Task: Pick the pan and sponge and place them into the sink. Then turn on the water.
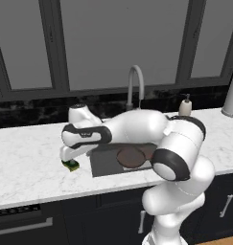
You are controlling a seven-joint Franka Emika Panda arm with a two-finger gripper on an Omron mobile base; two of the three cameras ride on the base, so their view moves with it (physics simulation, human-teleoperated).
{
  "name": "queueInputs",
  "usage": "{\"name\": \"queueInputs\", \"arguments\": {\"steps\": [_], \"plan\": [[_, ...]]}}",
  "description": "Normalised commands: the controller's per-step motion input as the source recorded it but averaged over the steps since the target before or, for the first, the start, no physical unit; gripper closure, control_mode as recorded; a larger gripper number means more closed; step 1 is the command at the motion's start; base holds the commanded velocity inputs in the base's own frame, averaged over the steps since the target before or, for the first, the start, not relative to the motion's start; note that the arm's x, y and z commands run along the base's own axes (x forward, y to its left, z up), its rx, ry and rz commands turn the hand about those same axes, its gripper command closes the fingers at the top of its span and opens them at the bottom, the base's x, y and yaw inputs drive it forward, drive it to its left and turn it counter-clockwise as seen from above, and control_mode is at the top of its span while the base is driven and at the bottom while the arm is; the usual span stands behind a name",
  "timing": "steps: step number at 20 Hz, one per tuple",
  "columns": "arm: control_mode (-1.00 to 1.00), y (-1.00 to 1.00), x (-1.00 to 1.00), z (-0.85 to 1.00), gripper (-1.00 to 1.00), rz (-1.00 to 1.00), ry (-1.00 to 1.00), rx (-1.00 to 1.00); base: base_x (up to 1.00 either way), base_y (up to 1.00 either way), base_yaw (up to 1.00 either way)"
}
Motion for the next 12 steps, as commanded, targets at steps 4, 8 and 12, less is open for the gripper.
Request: {"name": "queueInputs", "arguments": {"steps": [4, 8, 12], "plan": [[-1.0, 0.17, 0.19, -0.21, -1.0, 0.0, 0.0, 0.04, 0.0, 0.0, 0.0], [-1.0, 0.26, 0.17, -0.26, -1.0, 0.0, 0.0, 0.0, 0.0, 0.0, 0.0], [-1.0, 0.23, 0.18, -0.26, -1.0, -0.03, 0.0, 0.0, 0.0, 0.0, 0.0]]}}
